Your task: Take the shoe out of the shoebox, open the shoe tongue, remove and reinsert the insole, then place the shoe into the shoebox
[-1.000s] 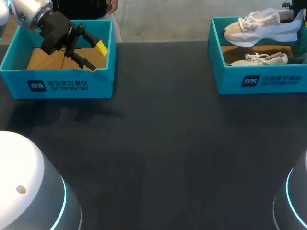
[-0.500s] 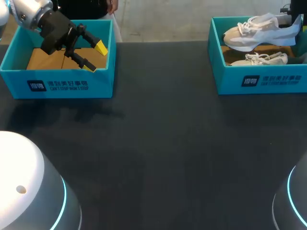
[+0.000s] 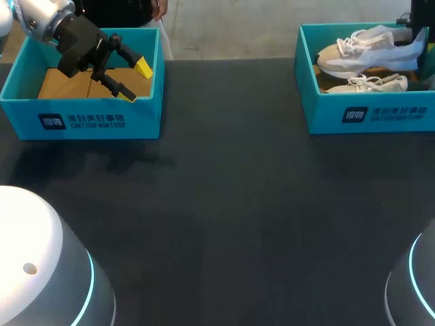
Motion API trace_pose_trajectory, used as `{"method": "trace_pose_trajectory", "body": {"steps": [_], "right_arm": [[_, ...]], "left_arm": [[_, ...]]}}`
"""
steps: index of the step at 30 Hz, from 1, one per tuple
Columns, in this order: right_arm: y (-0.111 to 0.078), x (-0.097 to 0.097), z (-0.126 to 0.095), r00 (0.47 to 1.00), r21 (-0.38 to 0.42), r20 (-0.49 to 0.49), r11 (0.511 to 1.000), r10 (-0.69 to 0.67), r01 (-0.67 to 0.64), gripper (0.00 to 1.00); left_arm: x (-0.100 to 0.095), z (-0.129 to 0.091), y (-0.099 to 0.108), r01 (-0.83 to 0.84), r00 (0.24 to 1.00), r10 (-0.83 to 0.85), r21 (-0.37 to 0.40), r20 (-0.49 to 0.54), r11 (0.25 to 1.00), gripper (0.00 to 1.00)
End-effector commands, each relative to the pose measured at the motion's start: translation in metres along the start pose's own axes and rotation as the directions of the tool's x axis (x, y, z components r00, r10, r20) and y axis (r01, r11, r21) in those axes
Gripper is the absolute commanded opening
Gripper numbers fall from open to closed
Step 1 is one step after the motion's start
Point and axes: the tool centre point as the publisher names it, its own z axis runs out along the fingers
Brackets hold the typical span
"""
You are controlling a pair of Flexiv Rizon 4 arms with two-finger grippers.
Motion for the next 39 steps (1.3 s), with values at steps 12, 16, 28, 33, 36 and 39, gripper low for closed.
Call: {"method": "trace_pose_trajectory", "body": {"steps": [12,16,28,33,36,39], "right_arm": [[0.011,0.008,0.021,1.000,0.023,-0.002,1.000,-0.001,0.001,0.00],[0.011,0.010,0.027,1.000,0.030,-0.003,1.000,0.003,-0.003,0.00],[0.012,0.012,0.041,1.000,0.030,-0.019,1.000,0.008,-0.007,0.00],[0.013,0.013,0.047,1.000,0.032,-0.019,0.999,0.008,-0.007,0.00],[0.012,0.015,0.051,1.000,0.036,-0.017,0.999,0.006,-0.005,0.00],[0.012,0.016,0.053,1.000,0.039,-0.013,0.999,0.005,-0.005,0.00]], "left_arm": [[0.000,0.000,0.000,-0.001,1.000,0.001,0.000,-0.002,1.000,1.00],[0.000,0.000,0.000,-0.001,1.000,0.001,0.000,-0.002,1.000,1.00],[0.000,0.000,0.000,-0.001,1.000,0.001,0.000,-0.002,1.000,1.00],[0.000,0.000,0.000,-0.001,1.000,0.001,0.000,-0.002,1.000,1.00],[0.000,0.000,0.000,-0.001,1.000,0.001,0.000,-0.002,1.000,1.00],[0.000,0.000,0.000,-0.001,1.000,0.001,0.000,-0.002,1.000,1.00]]}}
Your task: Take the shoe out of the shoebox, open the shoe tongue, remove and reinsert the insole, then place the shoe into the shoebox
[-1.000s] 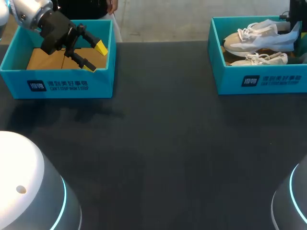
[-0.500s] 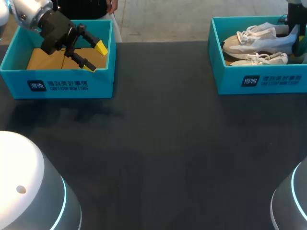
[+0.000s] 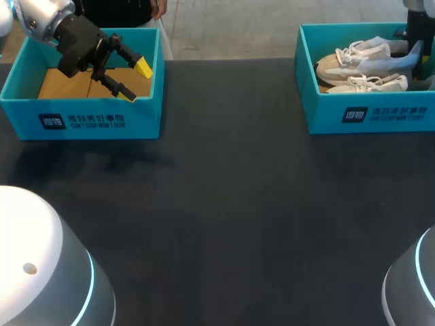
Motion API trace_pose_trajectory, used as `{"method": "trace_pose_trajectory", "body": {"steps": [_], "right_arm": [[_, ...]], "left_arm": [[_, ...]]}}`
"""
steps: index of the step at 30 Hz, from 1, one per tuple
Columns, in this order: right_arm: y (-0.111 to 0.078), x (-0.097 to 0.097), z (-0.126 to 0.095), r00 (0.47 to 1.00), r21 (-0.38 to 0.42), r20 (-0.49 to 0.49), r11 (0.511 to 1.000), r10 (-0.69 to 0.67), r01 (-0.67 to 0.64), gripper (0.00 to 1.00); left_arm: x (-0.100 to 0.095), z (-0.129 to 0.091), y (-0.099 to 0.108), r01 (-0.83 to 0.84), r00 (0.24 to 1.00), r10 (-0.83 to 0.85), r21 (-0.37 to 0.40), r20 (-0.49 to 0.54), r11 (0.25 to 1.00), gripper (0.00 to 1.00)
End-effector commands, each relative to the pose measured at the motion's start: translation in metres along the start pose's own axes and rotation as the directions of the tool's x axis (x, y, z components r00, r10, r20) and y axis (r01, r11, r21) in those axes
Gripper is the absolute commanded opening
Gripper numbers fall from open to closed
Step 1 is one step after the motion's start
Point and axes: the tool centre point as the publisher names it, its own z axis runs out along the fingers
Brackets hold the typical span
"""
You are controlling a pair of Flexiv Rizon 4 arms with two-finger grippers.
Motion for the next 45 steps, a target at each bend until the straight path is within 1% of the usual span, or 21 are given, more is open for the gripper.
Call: {"method": "trace_pose_trajectory", "body": {"steps": [1,8,13,14,15,16,17,20,26,31,34,39,41,45], "right_arm": [[0.007,0.004,0.006,1.000,0.012,0.006,1.000,-0.002,0.001,0.00],[0.006,0.005,0.013,1.000,0.020,0.014,1.000,-0.002,0.002,0.00],[0.006,0.005,0.014,1.000,0.026,0.012,1.000,0.003,-0.003,0.00],[0.006,0.004,0.014,1.000,0.027,0.011,1.000,0.005,-0.005,0.18],[0.006,0.004,0.014,1.000,0.027,0.010,1.000,0.006,-0.006,0.24],[0.007,0.004,0.013,1.000,0.027,0.009,1.000,0.008,-0.008,0.33],[0.007,0.003,0.012,1.000,0.026,0.008,1.000,0.011,-0.011,0.36],[0.008,0.003,0.009,1.000,0.023,0.007,1.000,0.014,-0.015,0.36],[0.006,0.002,0.006,1.000,0.018,0.006,1.000,0.017,-0.018,0.33],[0.004,0.000,-0.003,0.999,0.011,-0.001,0.999,0.033,-0.033,0.32],[0.001,-0.001,-0.010,0.999,0.000,-0.005,0.999,0.041,-0.041,0.33],[-0.006,-0.003,-0.031,0.998,-0.022,-0.027,0.998,0.051,-0.051,0.34],[-0.008,-0.005,-0.040,0.998,-0.036,-0.034,0.998,0.053,-0.054,0.35],[-0.010,-0.007,-0.049,0.997,-0.053,-0.038,0.996,0.063,-0.065,0.38]], "left_arm": [[0.000,0.000,0.000,-0.001,1.000,0.001,0.000,-0.002,1.000,1.00],[0.000,0.000,0.000,-0.001,1.000,0.001,0.000,-0.002,1.000,1.00],[0.000,0.000,0.000,-0.001,1.000,0.001,0.000,-0.002,1.000,1.00],[0.000,0.000,0.000,-0.001,1.000,0.001,0.000,-0.002,1.000,1.00],[0.000,0.000,0.000,-0.001,1.000,0.001,0.000,-0.002,1.000,1.00],[0.000,0.000,0.000,-0.001,1.000,0.001,0.000,-0.002,1.000,1.00],[0.000,0.000,0.000,-0.001,1.000,0.001,0.000,-0.002,1.000,1.00],[0.000,0.000,0.000,-0.001,1.000,0.001,0.000,-0.002,1.000,1.00],[0.000,0.000,0.000,-0.001,1.000,0.001,0.000,-0.002,1.000,1.00],[0.000,0.000,0.000,-0.001,1.000,0.001,0.000,-0.002,1.000,1.00],[0.000,0.000,0.000,-0.001,1.000,0.001,0.000,-0.002,1.000,1.00],[0.000,0.000,0.000,-0.001,1.000,0.001,0.000,-0.002,1.000,1.00],[0.000,0.000,0.000,-0.001,1.000,0.001,0.000,-0.002,1.000,1.00],[0.000,0.000,0.000,-0.001,1.000,0.001,0.000,-0.002,1.000,1.00]]}}
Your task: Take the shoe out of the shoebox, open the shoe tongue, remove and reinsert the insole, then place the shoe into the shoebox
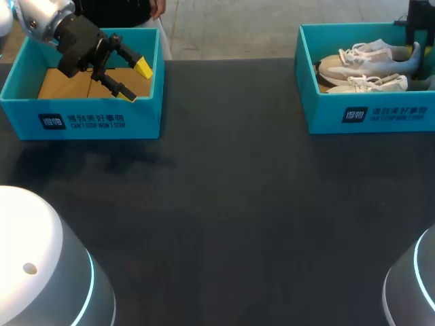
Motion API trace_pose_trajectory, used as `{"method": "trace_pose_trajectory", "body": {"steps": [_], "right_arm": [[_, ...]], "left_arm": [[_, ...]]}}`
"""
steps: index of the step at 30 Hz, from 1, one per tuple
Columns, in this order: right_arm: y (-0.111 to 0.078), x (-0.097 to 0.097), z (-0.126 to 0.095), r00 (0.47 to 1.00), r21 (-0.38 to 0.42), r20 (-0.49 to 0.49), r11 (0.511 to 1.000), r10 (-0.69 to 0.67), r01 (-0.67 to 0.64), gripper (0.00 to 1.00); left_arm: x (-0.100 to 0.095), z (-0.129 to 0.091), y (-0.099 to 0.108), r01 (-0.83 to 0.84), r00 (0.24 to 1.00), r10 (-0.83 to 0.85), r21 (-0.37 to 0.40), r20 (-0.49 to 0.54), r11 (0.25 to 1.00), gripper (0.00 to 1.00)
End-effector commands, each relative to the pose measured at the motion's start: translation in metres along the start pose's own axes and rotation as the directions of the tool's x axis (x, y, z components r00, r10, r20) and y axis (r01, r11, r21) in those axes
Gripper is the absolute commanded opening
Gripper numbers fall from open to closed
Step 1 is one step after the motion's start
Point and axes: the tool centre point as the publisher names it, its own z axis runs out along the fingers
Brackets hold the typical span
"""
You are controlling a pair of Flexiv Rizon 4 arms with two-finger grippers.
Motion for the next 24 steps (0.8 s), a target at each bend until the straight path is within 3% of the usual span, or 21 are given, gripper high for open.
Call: {"method": "trace_pose_trajectory", "body": {"steps": [1,10,18,24], "right_arm": [[-0.017,-0.009,-0.019,1.000,-0.045,-0.010,0.999,0.009,-0.009,0.40],[-0.039,-0.017,-0.068,0.994,-0.085,-0.111,0.996,0.001,-0.011,0.43],[-0.070,-0.019,-0.102,0.987,-0.142,-0.127,0.987,-0.097,0.078,0.45],[-0.092,-0.018,-0.116,0.983,-0.153,-0.115,0.981,-0.140,0.122,0.45]], "left_arm": [[0.000,0.000,0.000,-0.001,1.000,0.001,0.000,-0.002,1.000,1.00],[0.000,0.000,0.000,-0.001,1.000,0.001,0.000,-0.002,1.000,1.00],[0.000,0.000,0.000,-0.001,1.000,0.001,0.000,-0.002,1.000,1.00],[0.000,0.000,0.000,-0.001,1.000,0.001,0.000,-0.002,1.000,1.00]]}}
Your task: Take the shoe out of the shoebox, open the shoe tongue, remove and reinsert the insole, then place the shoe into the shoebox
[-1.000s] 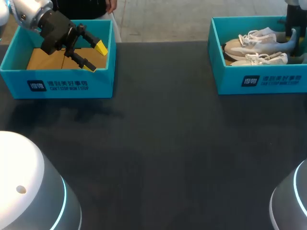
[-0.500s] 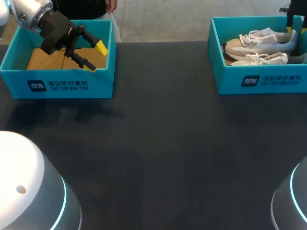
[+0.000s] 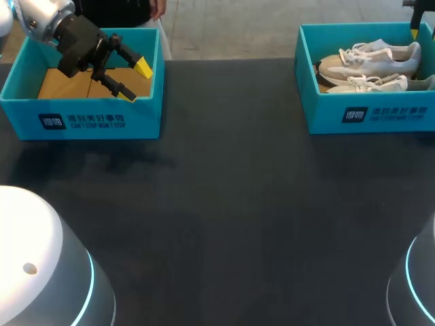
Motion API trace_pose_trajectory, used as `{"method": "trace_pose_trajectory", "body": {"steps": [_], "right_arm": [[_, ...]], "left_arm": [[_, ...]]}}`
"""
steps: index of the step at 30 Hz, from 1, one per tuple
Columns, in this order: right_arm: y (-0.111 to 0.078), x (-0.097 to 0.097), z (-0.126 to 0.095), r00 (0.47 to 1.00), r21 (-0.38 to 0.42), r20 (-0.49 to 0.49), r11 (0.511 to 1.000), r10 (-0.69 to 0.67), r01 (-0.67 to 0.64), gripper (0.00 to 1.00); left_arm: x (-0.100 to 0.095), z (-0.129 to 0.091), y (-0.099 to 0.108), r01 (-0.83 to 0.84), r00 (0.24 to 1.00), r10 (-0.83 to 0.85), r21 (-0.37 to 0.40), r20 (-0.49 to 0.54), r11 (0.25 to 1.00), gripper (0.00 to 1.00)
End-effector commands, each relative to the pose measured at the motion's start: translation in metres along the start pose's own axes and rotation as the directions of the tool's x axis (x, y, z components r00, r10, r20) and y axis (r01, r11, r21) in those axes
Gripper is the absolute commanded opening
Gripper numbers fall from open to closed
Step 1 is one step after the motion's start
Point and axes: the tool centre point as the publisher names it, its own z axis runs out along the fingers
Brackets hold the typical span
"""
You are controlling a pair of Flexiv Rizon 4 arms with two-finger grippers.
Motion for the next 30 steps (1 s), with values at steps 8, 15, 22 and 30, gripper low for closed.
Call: {"method": "trace_pose_trajectory", "body": {"steps": [8,15,22,30], "right_arm": [[-0.047,0.005,-0.026,0.998,-0.130,0.018,0.989,-0.061,0.063,0.45],[-0.056,0.004,-0.030,0.997,-0.139,0.000,0.988,-0.075,0.074,0.44],[-0.065,0.004,-0.034,0.992,-0.122,-0.023,0.985,-0.125,0.122,0.46],[-0.068,0.005,-0.035,0.987,-0.107,-0.047,0.983,-0.152,0.146,1.00]], "left_arm": [[-0.032,-0.004,0.006,0.406,0.912,-0.411,-0.145,-0.004,0.902,1.00],[-0.043,-0.002,0.000,0.742,0.670,-0.726,-0.164,0.156,0.650,1.00],[-0.046,-0.008,0.013,0.913,0.363,-0.842,0.028,0.400,0.407,1.00],[-0.046,-0.008,0.013,0.913,0.363,-0.842,0.028,0.400,0.407,1.00]]}}
